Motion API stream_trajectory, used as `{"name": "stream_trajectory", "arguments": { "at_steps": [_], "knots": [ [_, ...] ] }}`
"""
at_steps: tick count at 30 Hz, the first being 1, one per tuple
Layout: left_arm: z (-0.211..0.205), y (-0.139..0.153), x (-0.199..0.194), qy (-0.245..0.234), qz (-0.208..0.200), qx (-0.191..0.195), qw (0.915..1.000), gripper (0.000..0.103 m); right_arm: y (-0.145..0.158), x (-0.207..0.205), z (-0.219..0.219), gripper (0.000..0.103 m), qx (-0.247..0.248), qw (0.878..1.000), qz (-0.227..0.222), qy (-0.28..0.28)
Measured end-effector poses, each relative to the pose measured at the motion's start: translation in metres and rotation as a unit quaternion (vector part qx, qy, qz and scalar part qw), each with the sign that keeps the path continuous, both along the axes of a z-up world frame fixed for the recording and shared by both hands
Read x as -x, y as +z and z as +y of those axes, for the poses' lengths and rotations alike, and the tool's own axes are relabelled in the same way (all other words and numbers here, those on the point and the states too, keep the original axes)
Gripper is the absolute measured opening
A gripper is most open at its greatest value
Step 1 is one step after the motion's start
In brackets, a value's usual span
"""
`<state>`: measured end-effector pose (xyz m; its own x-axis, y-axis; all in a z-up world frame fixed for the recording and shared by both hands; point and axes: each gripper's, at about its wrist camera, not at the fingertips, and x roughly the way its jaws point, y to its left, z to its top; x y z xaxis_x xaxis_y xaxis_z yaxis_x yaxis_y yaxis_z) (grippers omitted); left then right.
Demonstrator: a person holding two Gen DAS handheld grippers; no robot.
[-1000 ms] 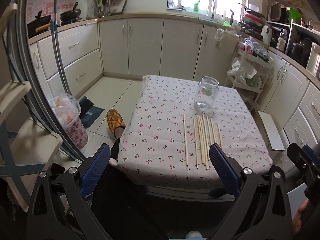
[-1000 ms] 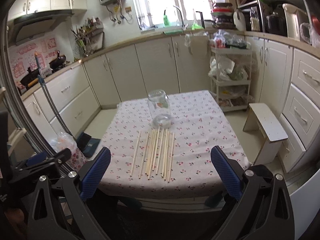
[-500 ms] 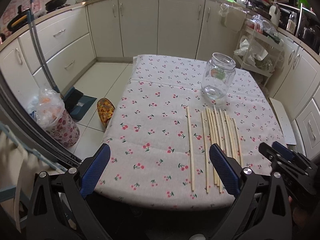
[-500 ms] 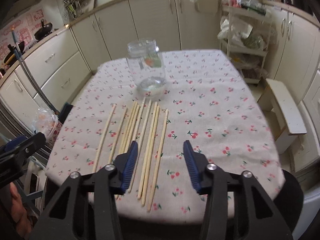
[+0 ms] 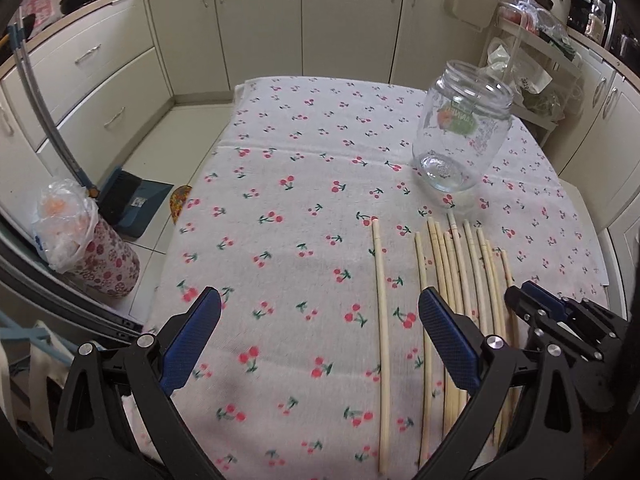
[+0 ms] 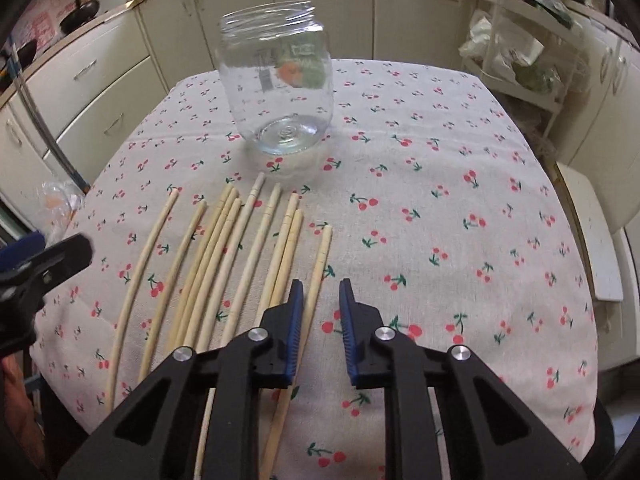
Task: Organize utensils
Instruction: 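Grasp a wooden chopstick with the right gripper while the left gripper grasps another, then drop the chopstick into the glass jar with the left gripper while the right holds its own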
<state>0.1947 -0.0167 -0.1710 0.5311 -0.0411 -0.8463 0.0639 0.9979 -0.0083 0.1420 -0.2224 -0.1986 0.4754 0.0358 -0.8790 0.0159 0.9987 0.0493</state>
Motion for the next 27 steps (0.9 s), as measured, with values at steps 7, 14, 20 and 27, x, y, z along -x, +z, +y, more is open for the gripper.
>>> {"name": "stream_trajectory", "arguments": {
  "at_steps": [7, 14, 20, 27],
  "knots": [
    [-0.022, -0.025, -0.028, -0.018, 0.017, -0.008, 0.9997, 0.08, 0.0, -0.007, -0.019, 0.006, -0.016, 1.0, 0.004, 0.021],
    [-0.036, -0.04, -0.041, -0.03, 0.029, -0.03, 0.9987, 0.068, 0.0, -0.013, -0.016, 0.006, -0.01, 0.999, 0.014, 0.032],
    [-0.043, -0.037, -0.04, -0.058, 0.017, -0.025, 0.9979, 0.023, -0.001, -0.011, -0.014, 0.006, -0.004, 0.999, 0.001, 0.043],
    [-0.038, -0.011, -0.045, -0.072, 0.019, 0.033, 0.9967, 0.005, -0.001, -0.008, -0.045, 0.006, -0.116, 0.993, -0.003, -0.01]
  ]
}}
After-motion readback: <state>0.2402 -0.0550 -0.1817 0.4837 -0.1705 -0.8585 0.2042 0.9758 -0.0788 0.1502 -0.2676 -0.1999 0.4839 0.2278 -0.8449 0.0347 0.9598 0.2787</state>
